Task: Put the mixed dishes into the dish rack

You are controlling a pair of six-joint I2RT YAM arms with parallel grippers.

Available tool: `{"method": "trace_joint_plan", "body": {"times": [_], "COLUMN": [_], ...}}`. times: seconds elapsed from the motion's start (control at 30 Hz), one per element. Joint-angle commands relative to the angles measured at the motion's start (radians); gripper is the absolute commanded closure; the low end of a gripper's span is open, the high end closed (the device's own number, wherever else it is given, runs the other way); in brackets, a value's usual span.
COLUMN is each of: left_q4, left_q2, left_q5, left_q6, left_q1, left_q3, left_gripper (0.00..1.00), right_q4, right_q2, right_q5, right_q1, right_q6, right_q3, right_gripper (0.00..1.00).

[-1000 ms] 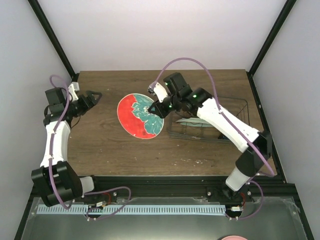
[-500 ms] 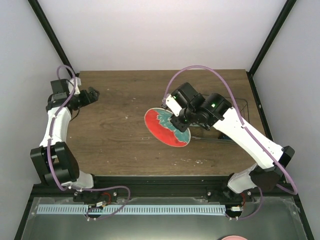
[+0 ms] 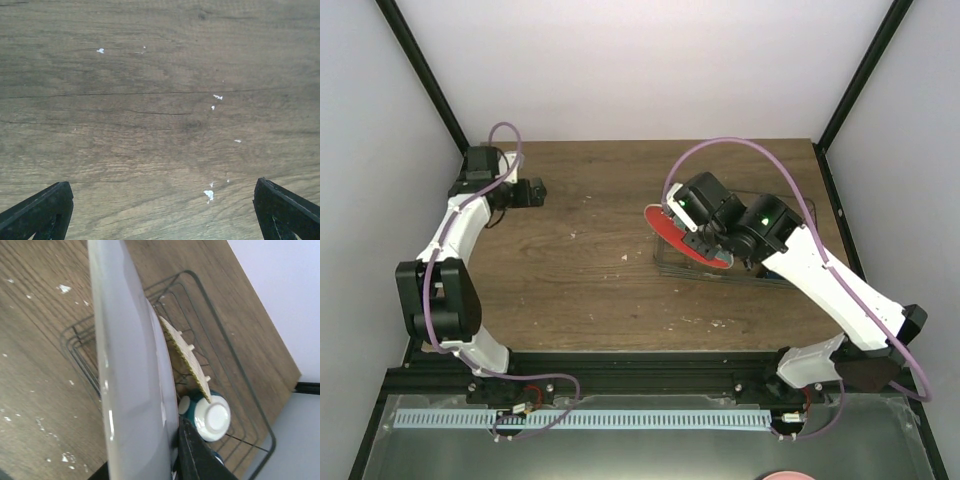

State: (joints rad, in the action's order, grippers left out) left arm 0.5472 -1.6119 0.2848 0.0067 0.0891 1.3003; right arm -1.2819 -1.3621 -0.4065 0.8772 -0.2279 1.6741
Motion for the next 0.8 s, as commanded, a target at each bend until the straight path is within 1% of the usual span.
{"method": "trace_joint_plan", "body": {"times": [0.0,0.1,0.3,0.53,0.67,0.77], "left_q4": [0.030,0.028,0.030,0.032,0.033,0.034], "left_q2": [-0.022,-0.027,-0.029,-0.042,-0.048,-0.047], "left_q5": [-0.173,-0.205,-0.209,-0.207,-0.206,-0.207], "left_q6": [0.078,0.089,0.094,0.089,0.082,0.078], "left_q1": [-0.054,-0.075,-0.079,-0.080,-0.080,-0.080], "left_q3": [0.049,0.061,0.075,0.077,0.075,0.075], "left_gripper": [0.00,0.00,0.00,0.00,0.00,0.00], "right_q4": [0.103,0.129,0.073,0.026,0.053,0.127], "right_q2": [0.055,0.084,0.131,0.200,0.227,0.249], "right_q5": [-0.152,-0.164,-0.217,-0.360,-0.426,-0.448], "right_q1": [0.011,0.011,0.011,0.011,0.011,0.011], "right_q6": [-0.057,-0.077,-0.062,-0.057,-0.095,-0.158], "right_q3": [-0.037,-0.081,-0.156,-0.268,-0.347,-0.413], "right_gripper": [0.99,0.99,0.99,0.99,0.99,0.99]}}
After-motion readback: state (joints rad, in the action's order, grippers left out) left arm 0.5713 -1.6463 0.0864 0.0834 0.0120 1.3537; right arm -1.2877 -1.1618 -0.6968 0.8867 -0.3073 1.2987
